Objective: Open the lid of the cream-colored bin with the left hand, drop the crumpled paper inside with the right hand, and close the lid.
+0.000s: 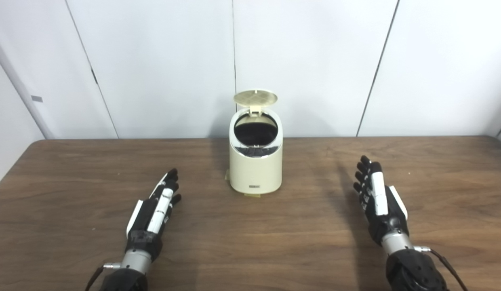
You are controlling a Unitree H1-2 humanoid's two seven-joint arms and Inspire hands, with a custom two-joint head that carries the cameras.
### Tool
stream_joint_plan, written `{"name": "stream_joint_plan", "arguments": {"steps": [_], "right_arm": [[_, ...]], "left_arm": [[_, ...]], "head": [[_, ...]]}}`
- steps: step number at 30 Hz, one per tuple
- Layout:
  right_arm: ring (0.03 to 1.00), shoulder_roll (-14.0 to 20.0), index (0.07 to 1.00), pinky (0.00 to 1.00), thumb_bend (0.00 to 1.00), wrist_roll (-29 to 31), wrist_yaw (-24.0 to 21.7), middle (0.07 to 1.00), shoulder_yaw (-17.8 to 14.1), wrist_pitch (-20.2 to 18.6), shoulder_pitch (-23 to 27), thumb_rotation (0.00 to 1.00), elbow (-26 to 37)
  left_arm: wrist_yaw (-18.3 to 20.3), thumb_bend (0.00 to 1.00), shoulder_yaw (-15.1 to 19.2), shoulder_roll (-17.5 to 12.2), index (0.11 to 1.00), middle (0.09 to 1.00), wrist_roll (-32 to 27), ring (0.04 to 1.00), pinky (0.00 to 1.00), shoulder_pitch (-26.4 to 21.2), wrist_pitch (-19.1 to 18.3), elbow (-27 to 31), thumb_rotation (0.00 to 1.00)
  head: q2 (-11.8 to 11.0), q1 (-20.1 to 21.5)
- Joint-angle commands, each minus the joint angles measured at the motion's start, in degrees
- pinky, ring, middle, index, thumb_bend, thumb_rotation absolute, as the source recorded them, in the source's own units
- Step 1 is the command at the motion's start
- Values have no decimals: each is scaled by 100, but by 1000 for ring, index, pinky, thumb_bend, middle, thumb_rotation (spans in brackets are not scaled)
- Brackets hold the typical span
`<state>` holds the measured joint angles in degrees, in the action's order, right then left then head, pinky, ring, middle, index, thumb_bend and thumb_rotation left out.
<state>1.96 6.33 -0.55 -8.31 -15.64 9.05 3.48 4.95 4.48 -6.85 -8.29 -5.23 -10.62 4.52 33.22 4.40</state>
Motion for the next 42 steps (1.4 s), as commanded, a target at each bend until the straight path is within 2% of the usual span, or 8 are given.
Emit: {"name": "stream_joint_plan", "arguments": {"steps": [1,16,22,24,29,35,37,42], "right_arm": [[1000,-19,1000,1000,624,92,11,1000,-37,298,142,1000,114],[989,-209,995,1000,602,158,197,985,-49,930,-60,1000,-233],[995,-202,998,1000,615,217,157,988,-7,1152,-94,1000,-375],[996,-198,997,1000,620,221,145,988,15,1192,-103,1000,-414],[989,-202,1000,1000,623,298,113,987,50,1139,-107,1000,-415],[997,-165,1000,1000,626,424,-5,990,162,878,-137,1000,-293],[1000,-164,1000,1000,614,444,-14,990,195,826,-146,1000,-257],[995,-174,1000,1000,617,421,-3,986,294,695,-168,1000,-195]], "left_arm": [[30,546,36,-80,1000,989,-38,991,1000,-314,26,110,814],[-20,602,-70,-245,1000,977,277,977,983,-1351,-122,434,844],[-105,631,-392,-335,988,957,992,960,963,-1897,-150,447,855],[-80,611,-532,-337,984,959,1189,966,977,-2172,-191,384,846],[123,622,-892,-396,964,961,1584,977,969,-2816,-439,173,841],[339,631,-1286,-379,945,1000,1957,1000,985,-3581,-872,-228,836],[400,623,-1385,-394,952,1000,2074,1000,974,-3749,-989,-321,873],[505,591,-1526,-376,915,989,2195,997,967,-4174,-955,-723,881]], "head": [[-3,-5],[-88,-93],[-157,-122],[-172,-146],[-186,-172],[-219,-165],[-216,-162],[-217,-143]]}}
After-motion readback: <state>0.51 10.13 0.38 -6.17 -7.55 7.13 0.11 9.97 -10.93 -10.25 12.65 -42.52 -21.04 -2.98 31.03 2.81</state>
